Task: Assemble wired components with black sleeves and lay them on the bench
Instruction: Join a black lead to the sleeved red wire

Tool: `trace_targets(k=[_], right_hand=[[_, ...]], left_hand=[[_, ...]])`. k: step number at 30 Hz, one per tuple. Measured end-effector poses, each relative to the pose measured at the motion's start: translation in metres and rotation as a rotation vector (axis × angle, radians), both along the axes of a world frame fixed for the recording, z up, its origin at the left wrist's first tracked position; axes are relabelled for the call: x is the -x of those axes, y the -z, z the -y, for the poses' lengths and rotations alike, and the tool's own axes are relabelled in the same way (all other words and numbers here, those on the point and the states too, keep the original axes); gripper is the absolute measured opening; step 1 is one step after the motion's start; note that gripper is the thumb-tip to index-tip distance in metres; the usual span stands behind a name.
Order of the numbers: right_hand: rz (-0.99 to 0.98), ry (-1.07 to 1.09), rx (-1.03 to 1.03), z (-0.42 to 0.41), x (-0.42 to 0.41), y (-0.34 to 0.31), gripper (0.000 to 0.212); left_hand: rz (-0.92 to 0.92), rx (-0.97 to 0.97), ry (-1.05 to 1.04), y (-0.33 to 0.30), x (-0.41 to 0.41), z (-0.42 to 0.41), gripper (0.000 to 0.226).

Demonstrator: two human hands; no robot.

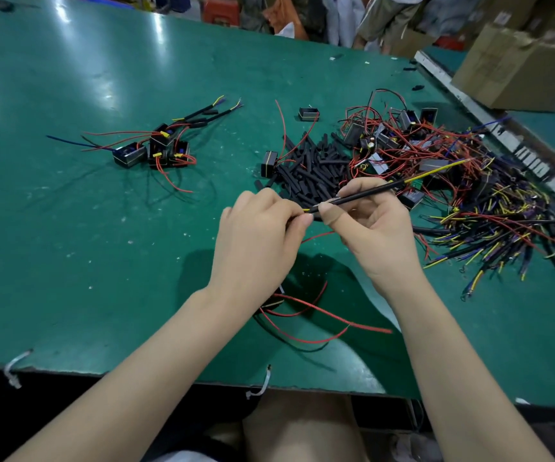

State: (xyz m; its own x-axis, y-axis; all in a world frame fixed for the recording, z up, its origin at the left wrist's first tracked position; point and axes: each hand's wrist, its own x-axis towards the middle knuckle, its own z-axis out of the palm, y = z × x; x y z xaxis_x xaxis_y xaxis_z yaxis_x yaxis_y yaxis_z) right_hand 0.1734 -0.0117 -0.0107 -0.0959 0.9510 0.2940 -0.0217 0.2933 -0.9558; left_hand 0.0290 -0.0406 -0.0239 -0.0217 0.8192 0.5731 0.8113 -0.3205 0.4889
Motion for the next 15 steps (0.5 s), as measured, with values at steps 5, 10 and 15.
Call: trace_targets(k=[5,10,15], right_hand=[[0.007,-0.025,0.016,0.0,-0.001,-0.002,0.028],[-0.13,0.017,0.138,-0.004,-0.005,-0.003,0.024],[-0.213,-0.024,0.209,-0.004,-0.002,-0.003,0.025]], left_hand=[[-0.186,0.056,-0.076,-0.012,0.002,-0.004,0.032],[0.304,0.177,-0.103,-0.012,0.037,0.001,0.03],[0.662,0.696,0.183,-0.004,0.05,0.011,0.024]])
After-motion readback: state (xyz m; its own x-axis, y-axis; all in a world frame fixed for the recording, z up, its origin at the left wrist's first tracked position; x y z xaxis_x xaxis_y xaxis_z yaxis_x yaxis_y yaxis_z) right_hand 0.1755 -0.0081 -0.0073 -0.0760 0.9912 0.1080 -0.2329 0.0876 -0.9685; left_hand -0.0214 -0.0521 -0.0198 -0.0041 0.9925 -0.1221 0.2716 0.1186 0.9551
